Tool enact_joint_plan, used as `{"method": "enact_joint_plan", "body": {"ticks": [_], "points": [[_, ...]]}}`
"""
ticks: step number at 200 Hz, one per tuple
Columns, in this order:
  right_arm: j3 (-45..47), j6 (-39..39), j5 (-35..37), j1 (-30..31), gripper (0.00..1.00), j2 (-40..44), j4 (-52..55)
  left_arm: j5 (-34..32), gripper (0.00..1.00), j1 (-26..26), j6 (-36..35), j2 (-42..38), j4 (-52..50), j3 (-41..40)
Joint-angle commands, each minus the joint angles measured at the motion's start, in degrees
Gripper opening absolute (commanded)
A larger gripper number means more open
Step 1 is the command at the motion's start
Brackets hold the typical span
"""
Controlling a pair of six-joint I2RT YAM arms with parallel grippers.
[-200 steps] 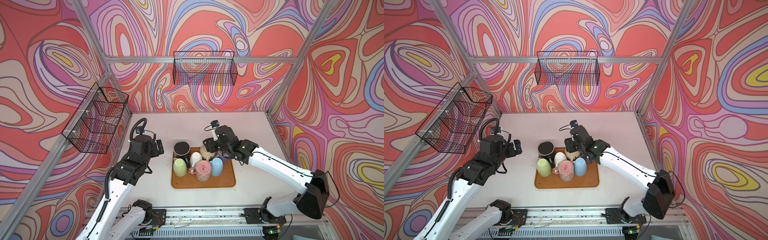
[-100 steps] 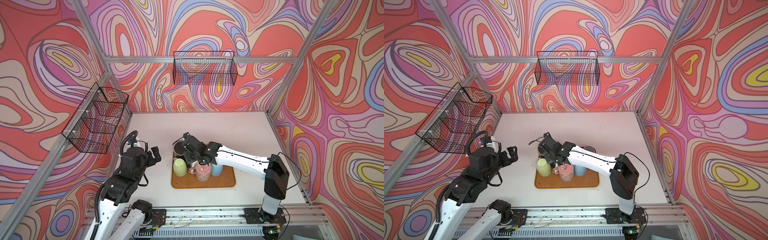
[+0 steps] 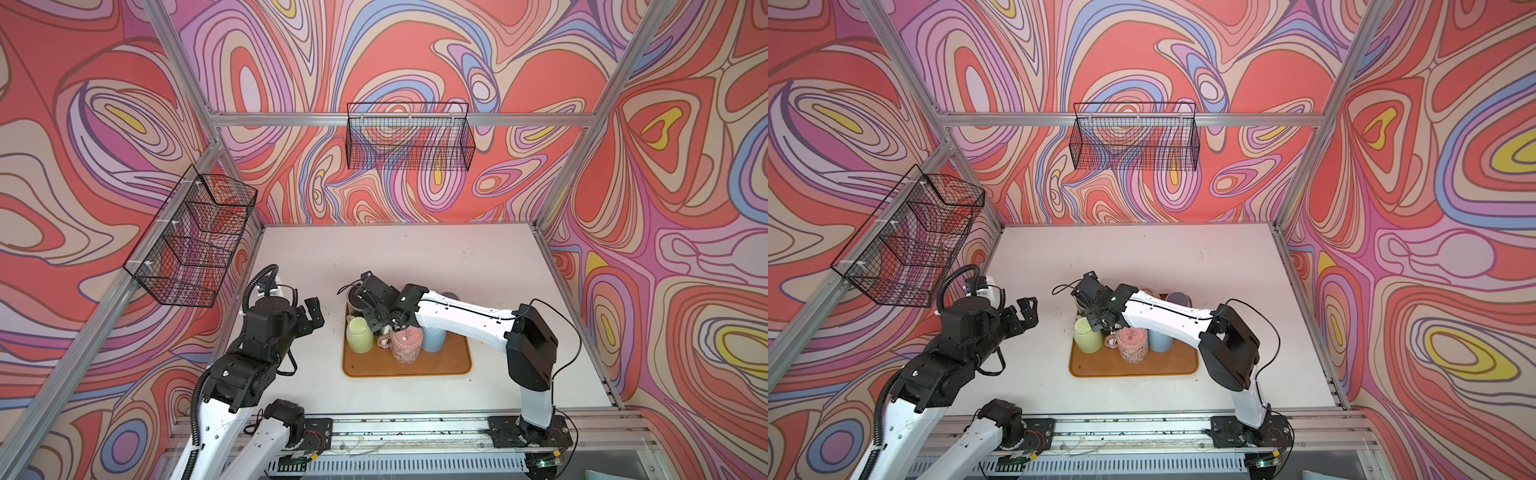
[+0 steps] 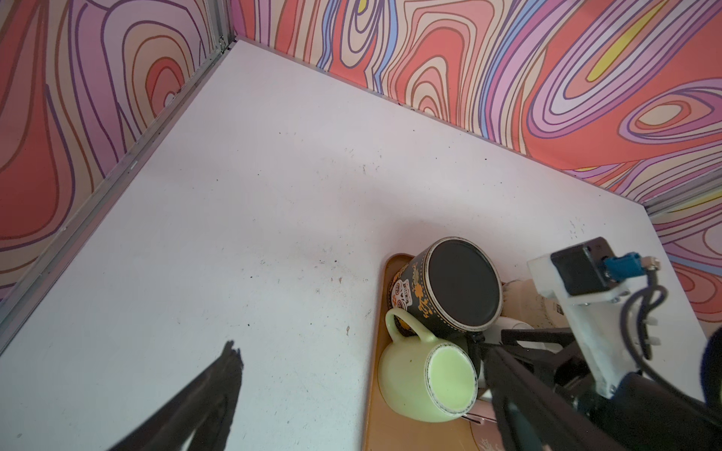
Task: Turn the mug right side up
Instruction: Pick up the mug from the tray.
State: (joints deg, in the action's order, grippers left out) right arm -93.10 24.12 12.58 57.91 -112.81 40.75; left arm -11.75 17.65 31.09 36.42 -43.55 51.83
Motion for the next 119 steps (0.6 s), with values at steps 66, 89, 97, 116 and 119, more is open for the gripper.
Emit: {"method": "enact_joint_plan", "body": {"ticks": [66, 89, 97, 116, 119], "points": [[-5.2, 0.0, 1.7, 0.4, 0.39, -5.6, 2.4, 1.2, 1.0, 0.1, -0.9, -0.9, -1.8, 0.1], [-6.8, -0.1, 2.2, 0.4, 0.39, -7.4, 3.4, 1.4, 1.0, 0.2, -1.0, -1.2, -2.3, 0.5], [-6.9, -0.1, 2.4, 0.4, 0.39, -7.9, 3.5, 1.5, 1.0, 0.1, -1.0, -1.3, -2.3, 0.4], [-7.3, 0.0, 3.1, 0.4, 0.39, -8.5, 3.7, 1.7, 1.0, 0.2, -0.8, -1.8, -2.7, 0.5], [-7.5, 0.0, 3.2, 0.4, 0.39, -8.7, 3.7, 1.8, 1.0, 0.2, -0.8, -1.8, -2.8, 0.5]]}}
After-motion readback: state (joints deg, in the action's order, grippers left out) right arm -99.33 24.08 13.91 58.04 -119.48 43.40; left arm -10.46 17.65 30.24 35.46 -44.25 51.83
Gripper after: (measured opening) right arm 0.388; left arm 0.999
